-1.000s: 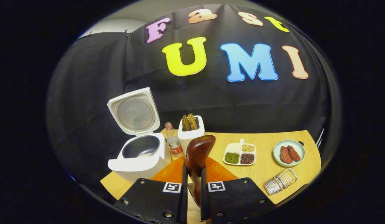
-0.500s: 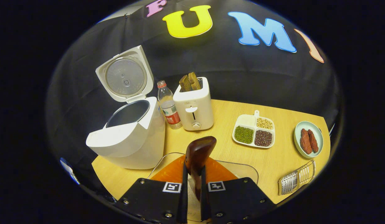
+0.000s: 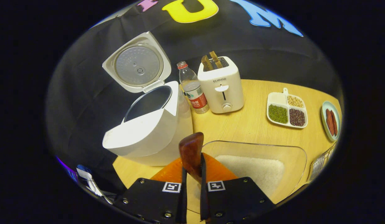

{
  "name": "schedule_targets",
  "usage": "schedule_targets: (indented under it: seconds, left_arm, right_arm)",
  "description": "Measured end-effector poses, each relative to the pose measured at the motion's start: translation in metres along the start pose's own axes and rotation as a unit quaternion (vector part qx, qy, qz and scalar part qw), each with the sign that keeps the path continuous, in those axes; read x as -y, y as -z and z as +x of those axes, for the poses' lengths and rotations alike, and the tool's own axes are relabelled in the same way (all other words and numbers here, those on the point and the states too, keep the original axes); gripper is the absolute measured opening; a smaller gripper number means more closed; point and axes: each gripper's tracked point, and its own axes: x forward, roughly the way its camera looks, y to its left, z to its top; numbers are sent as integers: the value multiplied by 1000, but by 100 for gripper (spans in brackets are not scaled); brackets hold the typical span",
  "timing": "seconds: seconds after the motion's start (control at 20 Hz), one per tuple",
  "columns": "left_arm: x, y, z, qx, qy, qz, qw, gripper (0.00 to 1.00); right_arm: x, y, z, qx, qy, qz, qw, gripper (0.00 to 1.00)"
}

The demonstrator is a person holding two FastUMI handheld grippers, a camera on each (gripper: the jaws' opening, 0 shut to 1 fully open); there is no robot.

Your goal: Close the left gripper, press the button to open the rice cooker; take a wooden spoon from the chopstick holder with the right hand, scoop a spoonful of rice and pour it into the rice cooker, then put the wooden spoon back into the chopstick holder.

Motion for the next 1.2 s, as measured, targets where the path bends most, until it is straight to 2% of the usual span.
schedule_targets:
  seconds: [0.1,0.25,0.45,0.6,0.7,0.85,0.95,1.1,1.2]
  left_arm:
    - [1,-3,-3,2,4,-2,1000,83]
    - [5,-12,-9,12,12,8,1000,83]
    - [12,-16,-14,11,21,13,1000,82]
    - [16,-22,-19,14,28,22,999,82]
    - [19,-29,-21,19,32,28,999,82]
    - [23,-28,-21,19,36,25,999,82]
    - [23,-28,-21,19,37,26,999,82]
    - [19,-31,-23,21,37,23,999,82]
    - [14,-33,-25,22,33,22,999,82]
  right_arm:
    - [7,-8,-7,10,-13,74,997,17]
    - [24,-20,-18,32,-34,174,984,17]
    - [36,-23,-33,51,-64,248,965,17]
    - [46,-25,-46,74,-83,307,945,17]
    - [51,-29,-58,89,-91,327,936,17]
    - [58,-38,-75,107,-90,329,934,17]
    - [57,-48,-87,118,-98,339,928,17]
    - [45,-65,-101,136,-112,354,919,17]
    - [25,-85,-116,150,-129,341,919,17]
